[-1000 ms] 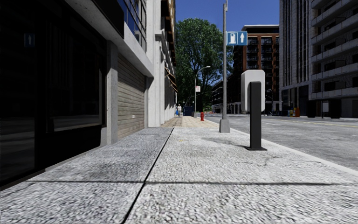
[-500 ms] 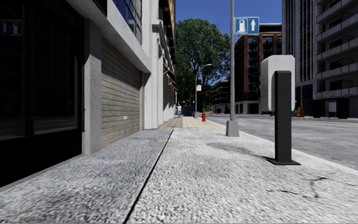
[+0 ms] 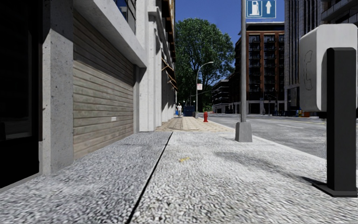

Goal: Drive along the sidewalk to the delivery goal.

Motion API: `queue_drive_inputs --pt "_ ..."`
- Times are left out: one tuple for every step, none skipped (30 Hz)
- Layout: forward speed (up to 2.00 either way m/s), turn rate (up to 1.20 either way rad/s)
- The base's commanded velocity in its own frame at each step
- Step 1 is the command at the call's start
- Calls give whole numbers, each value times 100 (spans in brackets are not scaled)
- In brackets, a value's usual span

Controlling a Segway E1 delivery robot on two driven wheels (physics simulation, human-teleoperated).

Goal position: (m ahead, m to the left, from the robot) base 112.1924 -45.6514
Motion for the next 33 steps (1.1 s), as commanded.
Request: queue_drive_inputs --pt "200 0" --pt "200 0" --pt "200 0" --pt "200 0" --pt "200 0" --pt "200 0" --pt "200 0" --pt "200 0" --pt "200 0" --pt "200 0" --pt "200 0" --pt "200 0" --pt "200 0" --pt "200 0" --pt "200 0" --pt "200 0" --pt "200 0" --pt "200 0" --pt "200 0" --pt "200 0" --pt "200 0" --pt "200 0" --pt "200 0" --pt "200 0" --pt "200 0" --pt "200 0" --pt "200 0" --pt "200 0" --pt "200 0" --pt "200 0" --pt "200 0" --pt "200 0" --pt "200 0"
